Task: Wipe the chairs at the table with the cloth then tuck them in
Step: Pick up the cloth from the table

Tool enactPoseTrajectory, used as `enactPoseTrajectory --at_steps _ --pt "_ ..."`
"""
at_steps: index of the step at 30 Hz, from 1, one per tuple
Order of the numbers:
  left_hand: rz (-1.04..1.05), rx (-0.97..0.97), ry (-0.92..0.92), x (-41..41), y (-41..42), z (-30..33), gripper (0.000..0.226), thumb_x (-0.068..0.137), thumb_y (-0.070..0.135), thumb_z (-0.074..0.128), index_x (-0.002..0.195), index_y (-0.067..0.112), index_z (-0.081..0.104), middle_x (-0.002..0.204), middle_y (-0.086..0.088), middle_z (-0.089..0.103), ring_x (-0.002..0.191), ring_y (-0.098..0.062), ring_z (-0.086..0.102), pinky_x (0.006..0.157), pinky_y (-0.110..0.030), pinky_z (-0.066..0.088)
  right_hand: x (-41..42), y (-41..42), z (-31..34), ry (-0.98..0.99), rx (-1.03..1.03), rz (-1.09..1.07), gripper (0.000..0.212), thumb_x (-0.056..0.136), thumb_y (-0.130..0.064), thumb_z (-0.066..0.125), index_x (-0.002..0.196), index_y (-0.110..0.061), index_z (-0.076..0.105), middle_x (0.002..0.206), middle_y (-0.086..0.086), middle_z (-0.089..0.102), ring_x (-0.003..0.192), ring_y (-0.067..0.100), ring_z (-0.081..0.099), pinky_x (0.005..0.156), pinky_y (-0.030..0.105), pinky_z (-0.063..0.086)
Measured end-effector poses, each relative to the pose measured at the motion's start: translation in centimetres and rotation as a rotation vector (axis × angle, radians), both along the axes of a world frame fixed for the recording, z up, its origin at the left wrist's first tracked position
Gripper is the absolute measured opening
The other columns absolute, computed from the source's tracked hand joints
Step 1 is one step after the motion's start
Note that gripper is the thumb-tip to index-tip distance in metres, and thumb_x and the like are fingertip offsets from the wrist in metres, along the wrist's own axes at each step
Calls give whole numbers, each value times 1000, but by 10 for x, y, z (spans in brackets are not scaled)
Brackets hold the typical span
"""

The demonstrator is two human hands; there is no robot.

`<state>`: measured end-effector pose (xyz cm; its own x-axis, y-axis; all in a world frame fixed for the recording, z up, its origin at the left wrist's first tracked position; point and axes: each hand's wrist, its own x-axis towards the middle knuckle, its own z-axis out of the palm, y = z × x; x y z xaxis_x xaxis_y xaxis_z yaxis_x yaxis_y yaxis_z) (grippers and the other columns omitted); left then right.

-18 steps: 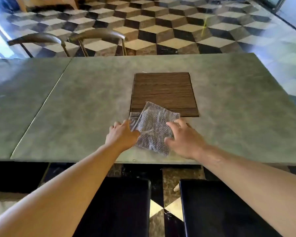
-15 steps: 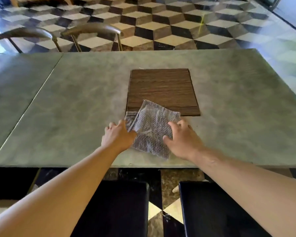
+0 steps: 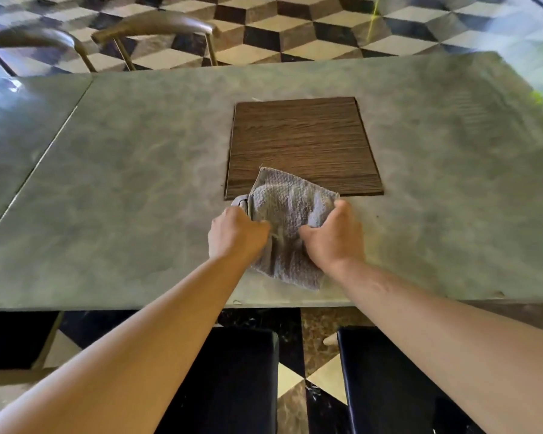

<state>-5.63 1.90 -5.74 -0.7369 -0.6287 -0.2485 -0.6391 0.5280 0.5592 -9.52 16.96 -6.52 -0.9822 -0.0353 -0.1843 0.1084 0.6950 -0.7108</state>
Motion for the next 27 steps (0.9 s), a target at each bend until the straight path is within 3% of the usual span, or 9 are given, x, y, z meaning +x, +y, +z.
enactPoseTrajectory --at_steps 2,4,8,16,20,24,27 --pt "91 153 31 0 3 2 19 76 27 71 87 13 66 80 -4 68 76 -25 68 65 -32 56 -1 2 3 -87 -88 -58 28 82 -27 81 97 -14 62 87 -1 64 66 13 57 46 10 37" --pt "204 361 83 2 9 6 16 68 24 71 75 11 65 72 -4 68 64 -21 65 56 -28 53 1 6 7 -143 -170 -77 22 81 -28 81 88 -12 68 82 0 67 67 15 61 42 13 35" --pt "189 485 128 14 35 11 19 65 22 66 54 21 51 48 7 47 50 -14 45 46 -21 36 13 33 13 -188 -319 -53 40 81 -28 76 115 -8 69 102 6 74 89 20 69 61 24 45" --pt "38 486 164 38 122 25 23 78 26 62 57 23 53 47 7 48 49 -15 44 43 -24 35 33 131 21 -123 -430 -34 43 89 -21 63 131 -18 62 107 1 73 94 22 71 82 37 58" --pt "70 496 225 59 194 24 4 79 19 59 76 21 60 54 5 51 52 -12 49 50 -25 41 46 198 24 -107 -424 -36 42 91 -22 60 133 -15 62 112 3 71 96 18 65 73 27 47" --pt "103 527 224 95 273 8 9 80 19 59 71 20 58 51 11 54 47 -5 51 47 -22 42 74 276 12 -151 -445 -25 41 92 -22 57 132 -13 61 100 1 64 81 15 55 70 27 41" --pt "104 572 158 116 321 -6 11 87 16 59 78 17 64 57 11 64 56 -6 61 48 -21 48 97 319 -1 -210 -433 -80 46 94 -21 55 140 -19 56 117 4 67 94 17 60 76 30 45"
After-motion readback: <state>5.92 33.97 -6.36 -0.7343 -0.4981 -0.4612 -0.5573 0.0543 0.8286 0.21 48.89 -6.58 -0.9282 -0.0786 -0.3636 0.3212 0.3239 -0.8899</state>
